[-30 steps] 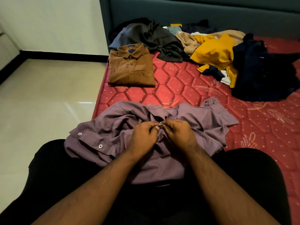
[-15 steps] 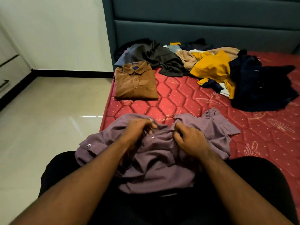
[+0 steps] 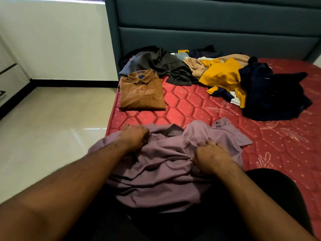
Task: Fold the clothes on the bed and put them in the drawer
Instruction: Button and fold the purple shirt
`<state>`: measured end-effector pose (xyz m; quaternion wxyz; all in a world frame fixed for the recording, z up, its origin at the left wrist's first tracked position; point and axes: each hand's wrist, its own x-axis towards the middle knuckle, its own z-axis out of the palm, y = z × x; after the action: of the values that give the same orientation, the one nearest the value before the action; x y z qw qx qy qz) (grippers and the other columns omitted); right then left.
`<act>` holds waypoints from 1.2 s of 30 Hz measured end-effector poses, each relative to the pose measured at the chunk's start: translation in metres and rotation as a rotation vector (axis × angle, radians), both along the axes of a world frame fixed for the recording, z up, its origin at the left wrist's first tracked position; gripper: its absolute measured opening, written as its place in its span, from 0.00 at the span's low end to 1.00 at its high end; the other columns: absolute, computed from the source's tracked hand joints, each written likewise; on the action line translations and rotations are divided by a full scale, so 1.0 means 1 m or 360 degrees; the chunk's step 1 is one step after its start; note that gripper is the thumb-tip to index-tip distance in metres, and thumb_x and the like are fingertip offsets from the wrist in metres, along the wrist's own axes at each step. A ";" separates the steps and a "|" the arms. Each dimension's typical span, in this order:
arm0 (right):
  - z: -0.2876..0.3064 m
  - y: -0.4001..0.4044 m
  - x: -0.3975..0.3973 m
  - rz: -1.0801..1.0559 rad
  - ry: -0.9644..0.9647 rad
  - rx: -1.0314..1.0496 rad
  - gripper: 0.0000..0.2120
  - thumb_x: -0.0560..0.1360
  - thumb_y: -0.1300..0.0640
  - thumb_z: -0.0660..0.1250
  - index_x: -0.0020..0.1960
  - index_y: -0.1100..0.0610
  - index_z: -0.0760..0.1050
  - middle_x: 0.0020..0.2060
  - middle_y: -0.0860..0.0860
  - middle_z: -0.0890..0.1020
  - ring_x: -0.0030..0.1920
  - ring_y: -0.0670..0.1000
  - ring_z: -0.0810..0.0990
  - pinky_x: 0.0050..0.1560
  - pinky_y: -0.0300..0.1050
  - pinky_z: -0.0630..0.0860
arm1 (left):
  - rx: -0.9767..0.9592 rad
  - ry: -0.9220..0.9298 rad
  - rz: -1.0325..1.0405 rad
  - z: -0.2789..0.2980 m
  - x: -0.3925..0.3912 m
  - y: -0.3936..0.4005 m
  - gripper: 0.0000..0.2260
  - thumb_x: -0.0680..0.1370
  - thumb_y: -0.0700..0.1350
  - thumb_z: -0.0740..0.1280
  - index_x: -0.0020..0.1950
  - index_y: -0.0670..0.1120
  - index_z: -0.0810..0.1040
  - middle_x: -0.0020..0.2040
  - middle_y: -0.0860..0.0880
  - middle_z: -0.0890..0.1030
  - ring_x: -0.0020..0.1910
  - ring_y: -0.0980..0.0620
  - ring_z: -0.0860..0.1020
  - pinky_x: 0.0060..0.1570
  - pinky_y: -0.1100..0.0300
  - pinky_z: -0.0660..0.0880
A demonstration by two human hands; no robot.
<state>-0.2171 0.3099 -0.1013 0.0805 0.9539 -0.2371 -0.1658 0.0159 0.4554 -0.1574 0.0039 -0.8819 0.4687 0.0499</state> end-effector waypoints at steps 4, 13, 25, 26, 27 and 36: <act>-0.013 -0.010 0.041 0.0207 -0.0607 0.0719 0.21 0.76 0.58 0.62 0.69 0.52 0.71 0.65 0.52 0.76 0.64 0.55 0.74 0.62 0.49 0.71 | -0.0096 0.0542 0.0034 0.014 0.010 -0.011 0.21 0.75 0.44 0.70 0.67 0.46 0.72 0.61 0.41 0.79 0.57 0.43 0.78 0.54 0.56 0.73; 0.065 -0.099 0.076 0.0050 -0.0562 -0.0280 0.09 0.75 0.55 0.63 0.55 0.51 0.76 0.53 0.55 0.82 0.55 0.57 0.80 0.53 0.49 0.71 | -0.1275 0.0367 0.0503 0.127 0.073 -0.049 0.06 0.76 0.40 0.68 0.43 0.37 0.79 0.43 0.39 0.80 0.45 0.41 0.78 0.39 0.55 0.69; 0.240 -0.149 0.060 0.0635 -0.1818 -0.1125 0.03 0.67 0.58 0.63 0.41 0.54 0.73 0.37 0.55 0.79 0.39 0.59 0.79 0.48 0.51 0.62 | -0.2193 -0.0560 -0.0288 0.294 0.070 -0.024 0.11 0.75 0.45 0.72 0.50 0.43 0.72 0.41 0.44 0.73 0.40 0.48 0.69 0.40 0.53 0.67; 0.211 -0.151 0.051 0.0644 -0.1672 -0.1170 0.04 0.67 0.57 0.66 0.42 0.54 0.74 0.35 0.54 0.79 0.38 0.58 0.79 0.49 0.52 0.62 | -0.1902 -0.0685 -0.0384 0.269 0.071 -0.019 0.16 0.74 0.48 0.72 0.55 0.41 0.73 0.45 0.41 0.75 0.43 0.45 0.71 0.42 0.52 0.71; 0.174 -0.150 0.040 0.0586 -0.1412 -0.1129 0.07 0.67 0.56 0.70 0.45 0.53 0.76 0.37 0.53 0.80 0.41 0.58 0.80 0.52 0.53 0.62 | -0.1538 -0.0815 -0.0458 0.236 0.068 -0.011 0.20 0.73 0.51 0.71 0.59 0.43 0.73 0.51 0.38 0.75 0.48 0.41 0.74 0.45 0.49 0.74; -0.065 -0.099 -0.005 -0.0303 -0.0279 0.0271 0.16 0.78 0.49 0.59 0.63 0.51 0.74 0.63 0.54 0.77 0.62 0.56 0.76 0.62 0.48 0.72 | 0.0270 0.0039 -0.0028 0.013 -0.016 -0.008 0.15 0.76 0.53 0.63 0.61 0.51 0.75 0.61 0.47 0.79 0.59 0.45 0.78 0.53 0.54 0.74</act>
<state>-0.2217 0.2110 -0.1659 -0.0379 0.9413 -0.3175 -0.1082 -0.0005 0.4472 -0.1448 0.0734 -0.8736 0.4706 0.1002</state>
